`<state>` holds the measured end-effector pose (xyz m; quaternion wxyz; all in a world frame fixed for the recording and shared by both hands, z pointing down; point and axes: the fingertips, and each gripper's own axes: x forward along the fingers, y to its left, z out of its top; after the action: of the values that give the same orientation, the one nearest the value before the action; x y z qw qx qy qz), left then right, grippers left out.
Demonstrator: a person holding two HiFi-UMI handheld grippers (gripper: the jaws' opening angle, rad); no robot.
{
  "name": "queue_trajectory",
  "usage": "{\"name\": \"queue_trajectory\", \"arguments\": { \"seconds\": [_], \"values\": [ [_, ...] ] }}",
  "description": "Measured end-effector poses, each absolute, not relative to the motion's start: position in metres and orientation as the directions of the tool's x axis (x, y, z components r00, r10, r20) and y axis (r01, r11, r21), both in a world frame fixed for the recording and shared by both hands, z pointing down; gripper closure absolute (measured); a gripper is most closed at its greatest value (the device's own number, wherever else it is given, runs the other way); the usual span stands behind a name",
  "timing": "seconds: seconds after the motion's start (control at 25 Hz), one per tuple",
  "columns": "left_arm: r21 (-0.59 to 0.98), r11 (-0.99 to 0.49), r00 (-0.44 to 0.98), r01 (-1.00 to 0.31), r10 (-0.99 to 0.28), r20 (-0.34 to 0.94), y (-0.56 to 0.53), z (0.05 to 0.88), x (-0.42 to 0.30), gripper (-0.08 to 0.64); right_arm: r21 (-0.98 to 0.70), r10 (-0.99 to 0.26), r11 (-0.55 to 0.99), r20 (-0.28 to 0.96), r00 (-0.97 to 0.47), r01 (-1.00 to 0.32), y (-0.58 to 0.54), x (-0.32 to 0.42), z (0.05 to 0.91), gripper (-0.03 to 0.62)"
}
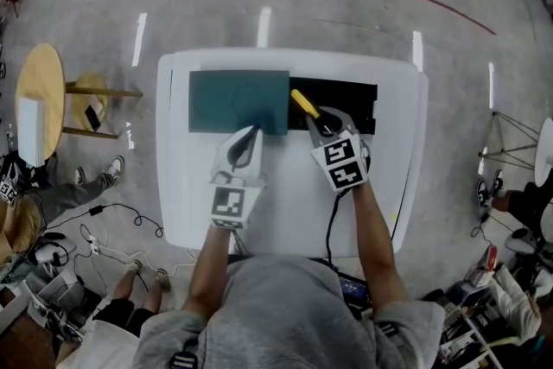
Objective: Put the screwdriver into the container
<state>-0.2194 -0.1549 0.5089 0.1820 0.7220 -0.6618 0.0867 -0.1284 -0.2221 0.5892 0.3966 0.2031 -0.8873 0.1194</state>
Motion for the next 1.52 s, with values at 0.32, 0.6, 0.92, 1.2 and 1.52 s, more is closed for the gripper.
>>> {"name": "queue_trajectory", "arguments": {
  "seconds": [0.32,0.6,0.92,1.2,1.52],
  "values": [
    [0.161,-0.045,0.104,-0.986,-0.919,0.380,-0.158,0.522,-0.227,0.548,-0.046,-0.224,0.910,0.782,-0.582,-0.413,-0.228,-0.139,0.608,0.512],
    [0.175,-0.039,0.106,-0.984,-0.914,0.392,-0.162,0.529,-0.230,0.548,-0.036,-0.201,0.921,0.809,-0.552,-0.389,-0.233,-0.140,0.622,0.512],
    [0.184,-0.038,0.110,-0.982,-0.910,0.401,-0.166,0.537,-0.230,0.548,-0.026,-0.181,0.931,0.834,-0.522,-0.364,-0.238,-0.142,0.633,0.511],
    [0.189,-0.043,0.118,-0.981,-0.906,0.407,-0.168,0.540,-0.229,0.548,-0.006,-0.171,0.939,0.860,-0.482,-0.345,-0.238,-0.142,0.639,0.509],
    [0.191,-0.045,0.120,-0.981,-0.906,0.406,-0.167,0.541,-0.231,0.548,0.013,-0.180,0.938,0.873,-0.454,-0.347,-0.238,-0.143,0.645,0.506]
  ]
}}
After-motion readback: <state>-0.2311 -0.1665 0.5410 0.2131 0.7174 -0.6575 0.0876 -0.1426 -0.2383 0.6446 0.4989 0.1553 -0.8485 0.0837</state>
